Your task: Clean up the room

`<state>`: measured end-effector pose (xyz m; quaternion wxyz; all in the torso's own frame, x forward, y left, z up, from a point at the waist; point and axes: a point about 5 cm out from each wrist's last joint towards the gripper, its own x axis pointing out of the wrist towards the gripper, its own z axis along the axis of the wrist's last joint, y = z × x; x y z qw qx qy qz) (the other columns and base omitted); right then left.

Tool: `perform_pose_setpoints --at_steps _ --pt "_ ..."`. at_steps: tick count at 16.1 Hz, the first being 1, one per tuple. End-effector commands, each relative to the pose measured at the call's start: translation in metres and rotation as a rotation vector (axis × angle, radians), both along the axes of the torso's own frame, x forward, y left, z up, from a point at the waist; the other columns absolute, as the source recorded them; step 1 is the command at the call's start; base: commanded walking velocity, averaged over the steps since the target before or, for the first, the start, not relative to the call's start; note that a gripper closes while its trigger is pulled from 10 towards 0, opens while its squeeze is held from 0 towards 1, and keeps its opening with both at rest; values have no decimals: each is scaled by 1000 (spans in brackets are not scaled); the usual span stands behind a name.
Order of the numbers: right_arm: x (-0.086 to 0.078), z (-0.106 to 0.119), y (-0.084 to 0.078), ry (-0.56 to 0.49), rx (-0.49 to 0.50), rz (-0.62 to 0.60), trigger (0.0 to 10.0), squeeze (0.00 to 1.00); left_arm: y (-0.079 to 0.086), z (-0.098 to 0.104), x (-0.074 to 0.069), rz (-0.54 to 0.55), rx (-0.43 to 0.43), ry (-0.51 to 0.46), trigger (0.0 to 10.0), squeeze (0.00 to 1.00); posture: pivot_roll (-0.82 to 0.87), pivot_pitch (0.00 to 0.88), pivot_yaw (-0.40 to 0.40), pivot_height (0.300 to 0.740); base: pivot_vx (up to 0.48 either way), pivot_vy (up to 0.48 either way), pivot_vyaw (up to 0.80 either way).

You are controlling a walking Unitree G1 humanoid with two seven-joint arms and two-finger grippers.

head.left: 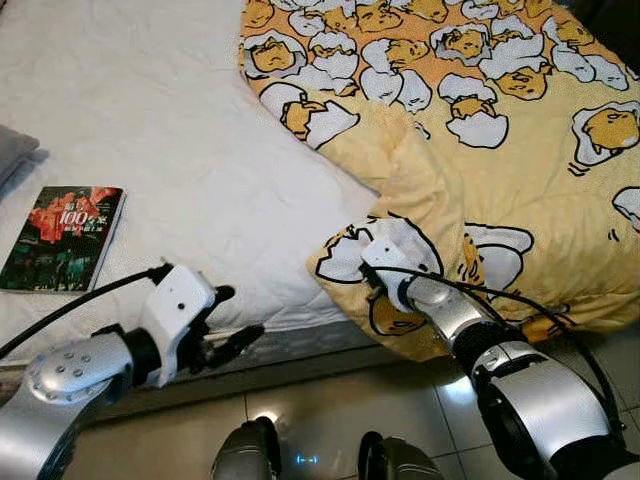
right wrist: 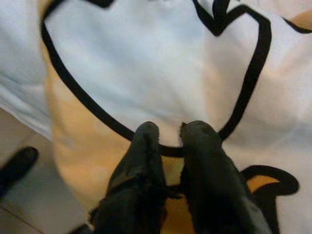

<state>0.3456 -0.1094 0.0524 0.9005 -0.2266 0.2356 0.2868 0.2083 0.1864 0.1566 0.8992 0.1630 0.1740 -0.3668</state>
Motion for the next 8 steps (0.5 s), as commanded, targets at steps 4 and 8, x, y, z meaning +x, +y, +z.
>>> perform_pose_setpoints --at_steps 4,8 --pt "-26 -10 20 142 299 285 0 0 -4 -4 7 -3 -18 -6 10000 0 182 149 -26 740 0 0 0" --pt "-40 -22 10 196 208 424 0 0 -8 -5 12 -28 -22 -8 10000 0 164 139 -12 740 0 0 0"
